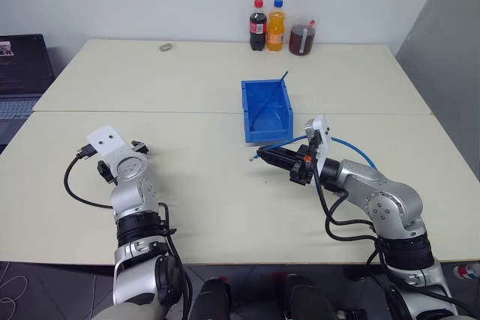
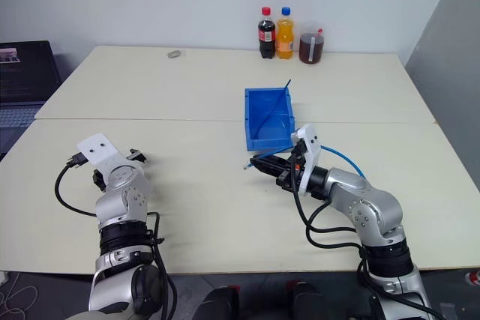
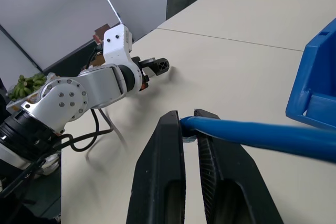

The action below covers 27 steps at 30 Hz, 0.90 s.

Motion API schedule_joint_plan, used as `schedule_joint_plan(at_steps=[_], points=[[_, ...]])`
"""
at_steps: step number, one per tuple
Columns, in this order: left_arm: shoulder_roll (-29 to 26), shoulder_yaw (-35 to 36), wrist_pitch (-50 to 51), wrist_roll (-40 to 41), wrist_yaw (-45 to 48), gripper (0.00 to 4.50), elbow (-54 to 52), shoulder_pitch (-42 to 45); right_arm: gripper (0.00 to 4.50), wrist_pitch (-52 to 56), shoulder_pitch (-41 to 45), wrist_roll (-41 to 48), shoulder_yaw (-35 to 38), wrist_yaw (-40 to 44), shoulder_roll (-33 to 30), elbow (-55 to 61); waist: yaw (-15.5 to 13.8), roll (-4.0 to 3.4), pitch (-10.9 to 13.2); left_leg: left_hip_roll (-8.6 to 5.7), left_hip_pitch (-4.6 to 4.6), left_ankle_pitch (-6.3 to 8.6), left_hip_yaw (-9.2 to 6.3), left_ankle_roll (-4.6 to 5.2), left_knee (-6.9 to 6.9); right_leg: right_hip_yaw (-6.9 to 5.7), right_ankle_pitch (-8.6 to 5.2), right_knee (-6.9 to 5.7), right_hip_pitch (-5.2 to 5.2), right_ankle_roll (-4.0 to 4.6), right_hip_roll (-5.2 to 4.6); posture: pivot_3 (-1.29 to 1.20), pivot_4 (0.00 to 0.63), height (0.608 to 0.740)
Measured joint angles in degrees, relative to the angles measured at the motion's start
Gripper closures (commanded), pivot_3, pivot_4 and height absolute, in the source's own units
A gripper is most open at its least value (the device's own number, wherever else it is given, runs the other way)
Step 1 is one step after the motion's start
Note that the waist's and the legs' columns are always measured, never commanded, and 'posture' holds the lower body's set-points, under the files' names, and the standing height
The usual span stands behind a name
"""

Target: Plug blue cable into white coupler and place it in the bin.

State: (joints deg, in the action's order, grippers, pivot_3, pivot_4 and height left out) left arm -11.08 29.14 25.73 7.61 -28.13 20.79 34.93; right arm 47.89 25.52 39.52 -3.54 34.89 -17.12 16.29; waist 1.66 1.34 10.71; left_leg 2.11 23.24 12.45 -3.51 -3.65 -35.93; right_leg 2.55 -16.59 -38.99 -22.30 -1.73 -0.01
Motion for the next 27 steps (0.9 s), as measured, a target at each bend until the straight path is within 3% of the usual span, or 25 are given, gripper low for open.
schedule_joint_plan(at_steps=[13, 22, 27], points=[[-1.51, -0.05, -3.75, 0.03, -0.05, 3.51, 4.61, 0.85, 4.43, 0.22, -0.31, 0.01, 0.00, -0.06, -0.05, 0.57, 0.01, 0.00, 0.00, -0.03, 0.00, 0.00, 0.00, 0.00, 0.00, 0.00, 0.00, 0.00, 0.00, 0.00, -0.03, 0.00, 0.150, 0.740], [-1.64, -0.07, -3.71, 0.39, 0.83, 3.53, 4.50, 0.69, 4.43, 0.21, -0.33, 0.01, -0.01, -0.07, -0.04, 0.63, 0.01, 0.00, 0.00, -0.03, 0.00, 0.00, 0.00, 0.00, 0.00, 0.00, 0.00, 0.00, 0.00, 0.00, -0.04, 0.00, 0.150, 0.740], [-3.14, -1.88, -1.42, 2.72, 8.61, 3.53, -0.86, -3.64, 4.43, 0.16, -0.45, -0.01, 0.03, -0.22, -0.11, 1.13, 0.13, 0.00, 0.00, -0.03, -0.01, 0.00, 0.00, -0.01, 0.04, 0.00, 0.00, 0.00, -0.01, 0.00, -0.04, 0.00, 0.150, 0.740]])
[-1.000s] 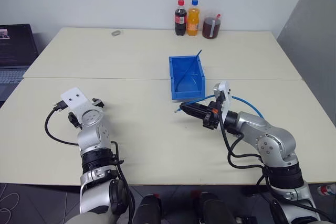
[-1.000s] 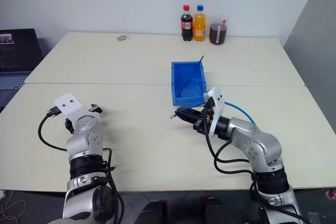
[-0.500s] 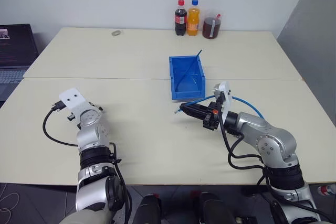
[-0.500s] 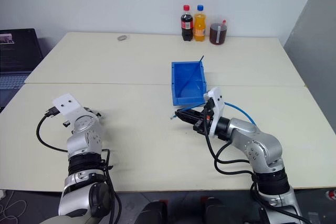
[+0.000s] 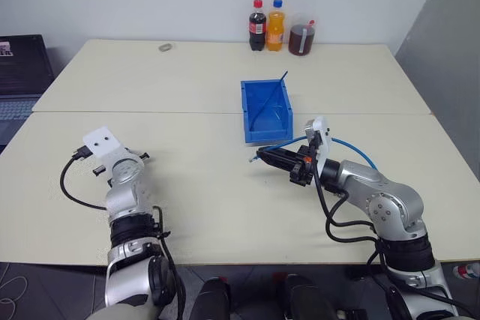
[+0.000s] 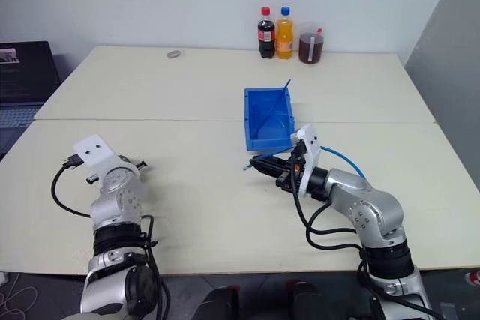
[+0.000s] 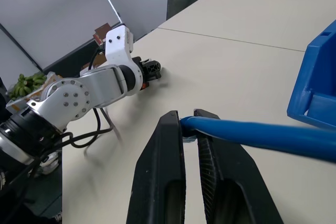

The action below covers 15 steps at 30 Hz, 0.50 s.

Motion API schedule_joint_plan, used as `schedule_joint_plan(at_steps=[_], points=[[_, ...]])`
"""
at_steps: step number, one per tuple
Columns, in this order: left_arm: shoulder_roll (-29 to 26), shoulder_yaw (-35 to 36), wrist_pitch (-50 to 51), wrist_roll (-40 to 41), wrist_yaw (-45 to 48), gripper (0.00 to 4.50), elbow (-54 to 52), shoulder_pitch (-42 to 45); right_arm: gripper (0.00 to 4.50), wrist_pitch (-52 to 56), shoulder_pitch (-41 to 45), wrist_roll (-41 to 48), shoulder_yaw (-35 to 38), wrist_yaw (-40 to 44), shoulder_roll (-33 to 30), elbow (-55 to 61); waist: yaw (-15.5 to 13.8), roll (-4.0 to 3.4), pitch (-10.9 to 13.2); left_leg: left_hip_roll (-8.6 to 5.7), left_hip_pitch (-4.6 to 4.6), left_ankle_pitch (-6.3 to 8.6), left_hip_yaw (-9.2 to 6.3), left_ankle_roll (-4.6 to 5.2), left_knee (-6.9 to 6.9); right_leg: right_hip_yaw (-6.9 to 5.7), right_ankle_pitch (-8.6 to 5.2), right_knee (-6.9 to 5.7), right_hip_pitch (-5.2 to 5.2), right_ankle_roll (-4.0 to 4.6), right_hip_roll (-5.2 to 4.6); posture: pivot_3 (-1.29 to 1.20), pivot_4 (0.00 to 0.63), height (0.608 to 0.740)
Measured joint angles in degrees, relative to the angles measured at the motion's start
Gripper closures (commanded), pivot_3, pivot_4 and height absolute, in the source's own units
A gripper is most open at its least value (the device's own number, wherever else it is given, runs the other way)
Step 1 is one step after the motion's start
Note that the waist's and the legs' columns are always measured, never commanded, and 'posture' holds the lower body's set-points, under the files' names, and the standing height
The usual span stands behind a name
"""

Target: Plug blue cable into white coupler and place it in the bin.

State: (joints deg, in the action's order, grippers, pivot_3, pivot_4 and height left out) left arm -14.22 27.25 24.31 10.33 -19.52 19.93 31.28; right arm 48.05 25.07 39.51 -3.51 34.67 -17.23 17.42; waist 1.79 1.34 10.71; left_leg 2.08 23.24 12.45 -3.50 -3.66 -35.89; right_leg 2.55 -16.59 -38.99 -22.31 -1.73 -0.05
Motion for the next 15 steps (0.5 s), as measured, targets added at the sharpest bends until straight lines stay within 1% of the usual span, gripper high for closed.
schedule_joint_plan(at_steps=[2, 4, 6, 8, 11, 15], points=[[-2.67, -3.77, 0.86, 1.34, 8.73, 3.53, -2.83, -2.54, 4.43, -0.15, -0.88, -0.05, 0.11, -0.04, -0.67, 1.04, -0.01, 0.00, 0.00, 0.00, 0.00, 0.00, -0.01, -0.01, 0.02, -0.02, 0.00, 0.00, 0.00, 0.01, 0.00, 0.00, 0.150, 0.740], [-6.53, -8.83, 3.07, 3.81, 20.87, 3.53, -6.76, -4.45, 4.43, -0.21, -2.40, -0.32, 0.01, 0.00, -2.22, 2.49, -0.27, 0.00, 0.00, -0.04, 0.03, 0.00, -0.04, -0.02, 0.01, -0.05, -0.01, 0.00, 0.00, 0.01, -0.03, 0.00, 0.150, 0.740], [-9.36, -12.43, 6.14, 6.68, 30.69, 3.53, -10.38, -4.86, 4.43, -0.37, -3.77, -0.63, 0.01, 0.04, -3.71, 3.80, -0.32, 0.00, 0.00, -0.15, 0.02, -0.01, -0.06, -0.02, 0.00, -0.05, -0.01, 0.01, 0.02, -0.01, -0.15, 0.00, 0.150, 0.740], [-12.61, -17.63, 7.73, 8.05, 40.53, 3.53, -13.18, -5.33, 4.43, -0.60, -4.84, -0.83, -0.12, 0.13, -4.63, 5.03, -0.07, 0.00, 0.00, -0.18, 0.02, 0.00, -0.02, -0.02, 0.00, 0.00, -0.02, 0.02, 0.01, -0.03, -0.17, 0.00, 0.150, 0.740], [-19.09, -27.87, 5.82, 7.47, 56.89, 3.53, -15.21, -6.48, 4.43, -1.42, -6.85, -2.52, -0.37, 0.27, -7.15, 6.70, 0.12, -0.01, 0.00, -0.19, -0.02, 0.00, 0.01, -0.01, 0.08, 0.03, -0.04, 0.03, -0.01, -0.02, -0.16, 0.00, 0.150, 0.740], [-23.63, -36.70, -0.67, 5.33, 72.99, 3.53, -14.69, -5.53, 4.43, -2.94, -9.01, -4.69, -1.31, 0.59, -9.28, 7.59, 0.23, -0.02, 0.01, -0.14, -0.02, 0.00, -0.01, 0.00, 0.13, 0.03, -0.12, 0.02, -0.04, -0.05, -0.09, 0.00, 0.150, 0.740]])
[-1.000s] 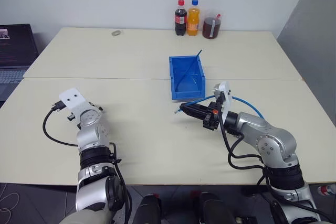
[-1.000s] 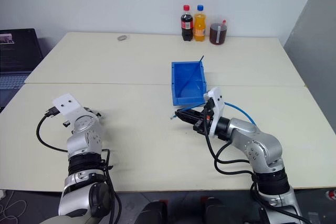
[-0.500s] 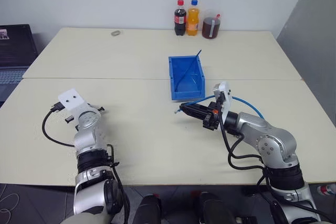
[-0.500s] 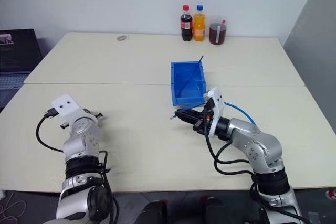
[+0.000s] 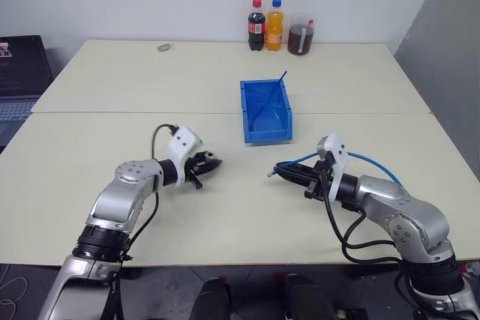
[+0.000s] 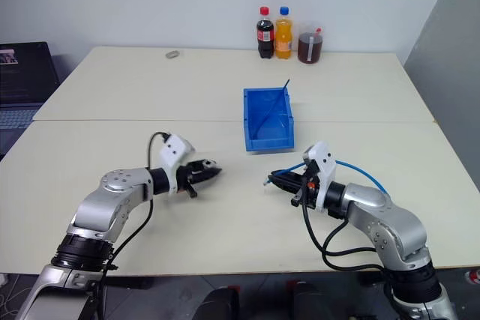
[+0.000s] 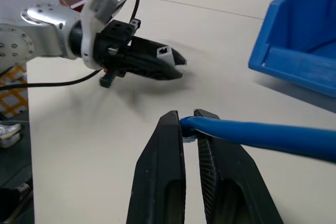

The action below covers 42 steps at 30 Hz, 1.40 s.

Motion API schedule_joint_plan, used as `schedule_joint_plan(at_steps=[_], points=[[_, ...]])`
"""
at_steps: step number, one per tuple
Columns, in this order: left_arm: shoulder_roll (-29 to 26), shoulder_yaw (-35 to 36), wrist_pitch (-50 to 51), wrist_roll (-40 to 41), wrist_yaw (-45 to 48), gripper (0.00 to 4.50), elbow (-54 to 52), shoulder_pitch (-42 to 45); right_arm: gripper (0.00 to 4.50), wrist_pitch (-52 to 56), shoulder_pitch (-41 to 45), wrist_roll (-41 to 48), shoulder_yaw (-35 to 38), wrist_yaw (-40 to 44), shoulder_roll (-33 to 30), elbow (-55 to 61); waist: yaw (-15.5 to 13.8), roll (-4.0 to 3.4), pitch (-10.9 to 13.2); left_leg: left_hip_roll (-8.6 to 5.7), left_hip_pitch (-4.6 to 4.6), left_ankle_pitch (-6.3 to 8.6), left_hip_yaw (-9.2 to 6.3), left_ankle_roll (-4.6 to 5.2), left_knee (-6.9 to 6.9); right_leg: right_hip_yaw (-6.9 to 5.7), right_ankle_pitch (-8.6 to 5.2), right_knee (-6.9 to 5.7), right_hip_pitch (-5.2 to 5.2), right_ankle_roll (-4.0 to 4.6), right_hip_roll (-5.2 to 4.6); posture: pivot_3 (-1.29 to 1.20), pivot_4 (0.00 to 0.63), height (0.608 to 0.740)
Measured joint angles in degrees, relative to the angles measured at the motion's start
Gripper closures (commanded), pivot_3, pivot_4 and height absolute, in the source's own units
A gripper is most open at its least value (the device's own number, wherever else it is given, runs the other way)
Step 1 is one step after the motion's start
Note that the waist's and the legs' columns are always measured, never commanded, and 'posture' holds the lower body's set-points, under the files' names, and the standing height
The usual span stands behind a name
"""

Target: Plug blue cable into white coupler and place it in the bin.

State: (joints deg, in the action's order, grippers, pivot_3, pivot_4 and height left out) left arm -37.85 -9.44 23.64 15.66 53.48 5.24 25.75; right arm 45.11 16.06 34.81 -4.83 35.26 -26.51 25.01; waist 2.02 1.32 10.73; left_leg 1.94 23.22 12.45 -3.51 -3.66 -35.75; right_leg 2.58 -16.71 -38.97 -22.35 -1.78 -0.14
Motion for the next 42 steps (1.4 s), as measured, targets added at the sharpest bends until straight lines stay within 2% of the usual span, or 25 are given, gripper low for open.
schedule_joint_plan(at_steps=[2, 8, 14, 27, 31, 42], points=[[-1.71, -2.94, -3.79, -1.43, 6.41, 3.53, 0.98, 1.73, 4.43, -1.05, -0.66, -0.68, -0.40, 0.39, -0.55, 0.44, -0.08, 0.00, 0.00, 0.00, 0.00, 0.00, 0.00, 0.01, 0.00, 0.00, -0.09, 0.00, 0.00, -0.14, 0.00, 0.00, 0.150, 0.740], [-3.00, -8.81, -13.77, -7.05, 17.17, 3.53, 6.80, 5.13, 4.43, -3.32, -1.45, -2.89, -1.84, 0.95, -1.05, 1.16, -0.14, 0.00, 0.00, -0.01, 0.04, 0.01, 0.03, 0.02, -0.02, 0.03, -0.10, 0.03, 0.00, -0.16, 0.00, 0.00, 0.150, 0.740], [-2.22, -10.71, -19.20, -9.06, 24.80, 3.53, 11.04, 7.68, 4.43, -5.69, -0.30, -5.78, -4.80, 1.61, -0.69, 1.09, -0.14, 0.00, 0.00, 0.00, 0.04, 0.01, 0.02, 0.02, -0.04, 0.01, -0.11, 0.02, 0.00, -0.16, 0.00, 0.00, 0.150, 0.740], [-0.31, -11.00, -23.94, -10.78, 29.49, 3.53, 16.00, 9.98, 4.43, -15.67, 14.19, -17.60, -19.58, 9.21, 4.90, -11.87, -0.14, -0.02, -0.02, -0.01, -0.02, 0.01, 0.00, 0.03, -0.09, 0.00, -0.11, -0.03, 0.04, -0.16, 0.00, 0.00, 0.150, 0.740], [-0.25, -10.97, -23.97, -10.79, 29.83, 3.53, 15.81, 9.82, 4.43, -19.53, 15.10, -21.65, -23.24, 11.48, 5.39, -15.44, -0.15, -0.03, -0.02, -0.01, -0.01, 0.01, 0.00, 0.03, -0.09, 0.00, -0.10, -0.03, 0.04, -0.15, 0.00, 0.00, 0.150, 0.740], [-0.29, -10.56, -24.04, -10.97, 29.86, 3.53, 15.73, 9.44, 4.43, -23.69, 17.19, -27.03, -24.80, 14.88, 6.91, -19.44, -0.14, -0.03, -0.02, 0.00, -0.11, 0.01, 0.00, 0.04, -0.09, 0.00, -0.10, -0.08, 0.09, -0.13, 0.00, 0.00, 0.150, 0.740]])
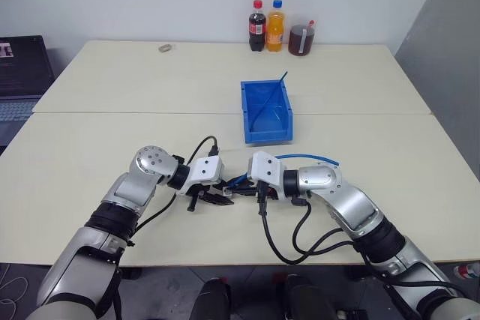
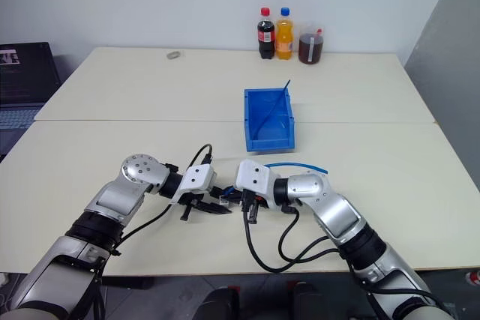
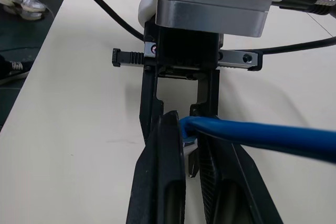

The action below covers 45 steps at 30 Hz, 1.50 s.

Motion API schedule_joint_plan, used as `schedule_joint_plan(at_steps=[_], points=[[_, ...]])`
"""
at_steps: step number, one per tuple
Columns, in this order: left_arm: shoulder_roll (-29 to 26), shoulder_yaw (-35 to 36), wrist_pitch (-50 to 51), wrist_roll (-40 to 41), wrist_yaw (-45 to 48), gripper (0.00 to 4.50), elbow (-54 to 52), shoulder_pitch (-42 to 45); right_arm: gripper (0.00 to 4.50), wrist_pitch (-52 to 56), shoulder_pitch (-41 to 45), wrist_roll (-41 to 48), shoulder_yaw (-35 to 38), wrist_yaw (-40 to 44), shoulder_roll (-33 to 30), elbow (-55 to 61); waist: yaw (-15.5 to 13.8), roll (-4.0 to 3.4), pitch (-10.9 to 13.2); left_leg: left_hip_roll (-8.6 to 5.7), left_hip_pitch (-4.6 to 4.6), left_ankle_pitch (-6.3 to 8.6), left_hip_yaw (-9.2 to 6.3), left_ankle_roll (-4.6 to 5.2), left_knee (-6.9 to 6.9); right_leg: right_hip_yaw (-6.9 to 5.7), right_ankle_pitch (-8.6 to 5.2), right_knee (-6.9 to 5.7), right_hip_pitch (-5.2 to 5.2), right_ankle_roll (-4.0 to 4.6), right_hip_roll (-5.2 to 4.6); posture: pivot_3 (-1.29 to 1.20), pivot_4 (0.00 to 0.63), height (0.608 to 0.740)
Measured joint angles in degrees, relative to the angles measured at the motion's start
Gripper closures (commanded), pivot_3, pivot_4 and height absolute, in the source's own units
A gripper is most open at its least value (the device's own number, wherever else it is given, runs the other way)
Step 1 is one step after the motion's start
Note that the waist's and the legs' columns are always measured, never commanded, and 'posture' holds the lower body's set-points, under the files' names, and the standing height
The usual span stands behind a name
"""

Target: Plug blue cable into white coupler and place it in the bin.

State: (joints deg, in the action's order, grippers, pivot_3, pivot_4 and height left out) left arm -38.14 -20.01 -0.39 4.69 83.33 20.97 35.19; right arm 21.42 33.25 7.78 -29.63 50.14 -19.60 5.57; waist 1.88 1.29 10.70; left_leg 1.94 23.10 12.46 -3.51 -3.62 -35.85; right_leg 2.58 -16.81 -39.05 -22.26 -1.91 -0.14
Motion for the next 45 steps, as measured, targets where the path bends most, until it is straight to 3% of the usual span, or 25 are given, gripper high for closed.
schedule_joint_plan(at_steps=[34, 45], points=[[0.22, 0.28, -0.47, -0.59, -0.03, 3.54, -0.50, -0.99, 4.43, 1.19, 9.21, -8.57, -5.32, 10.28, 0.06, -3.84, 0.09, -0.24, -0.24, 0.00, -0.17, 0.00, 0.03, 0.00, 0.00, 0.03, 0.02, -0.03, 0.14, 0.05, 0.00, 0.00, 0.150, 0.740], [0.20, 0.41, -0.23, -1.00, -0.31, 3.55, -0.09, -1.26, 4.43, 1.12, 10.11, -9.99, -5.42, 10.78, 3.11, -7.66, 0.24, -0.39, -0.67, 0.04, -0.27, 0.00, 0.02, 0.01, 0.01, 0.05, 0.00, -0.08, 0.18, 0.02, 0.06, 0.00, 0.150, 0.740]])
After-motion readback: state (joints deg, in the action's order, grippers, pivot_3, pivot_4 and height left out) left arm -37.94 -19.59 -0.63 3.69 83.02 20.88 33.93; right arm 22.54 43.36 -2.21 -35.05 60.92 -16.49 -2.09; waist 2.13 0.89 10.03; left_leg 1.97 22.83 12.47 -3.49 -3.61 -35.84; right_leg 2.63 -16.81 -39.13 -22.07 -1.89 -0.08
